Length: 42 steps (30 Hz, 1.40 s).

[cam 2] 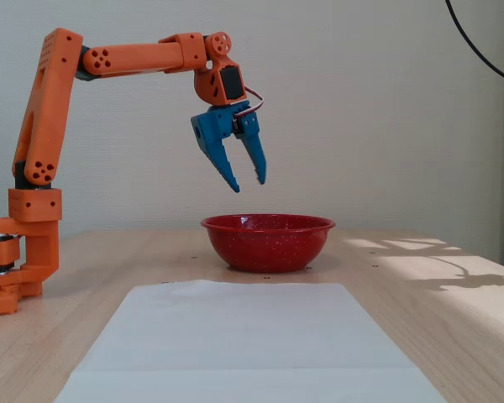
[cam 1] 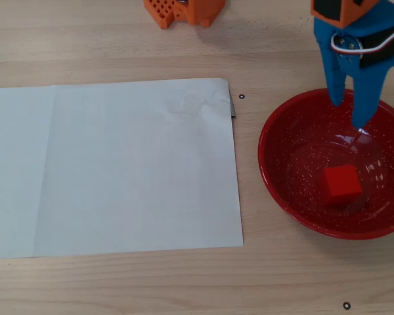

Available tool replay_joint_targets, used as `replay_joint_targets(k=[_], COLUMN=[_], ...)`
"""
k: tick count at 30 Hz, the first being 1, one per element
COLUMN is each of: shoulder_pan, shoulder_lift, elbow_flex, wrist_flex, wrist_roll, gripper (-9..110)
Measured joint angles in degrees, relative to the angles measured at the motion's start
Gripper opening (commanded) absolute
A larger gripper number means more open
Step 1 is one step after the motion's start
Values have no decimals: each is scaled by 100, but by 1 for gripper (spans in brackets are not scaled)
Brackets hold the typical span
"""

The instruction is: Grasp the red cube and put it in the red bowl

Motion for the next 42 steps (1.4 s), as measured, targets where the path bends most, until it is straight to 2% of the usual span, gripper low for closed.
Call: replay_joint_targets(k=[11,16,21,27,34,42], shoulder_pan=[-536,-958,-1591,-2285,-2593,-2909], shoulder_lift=[114,1424,2725,4438,6346,7699], elbow_flex=[-668,-404,879,3190,5818,8578], wrist_flex=[721,905,879,-220,-1784,-4157], wrist_roll=[18,158,229,457,466,466], gripper=[0,0,0,0,0,0])
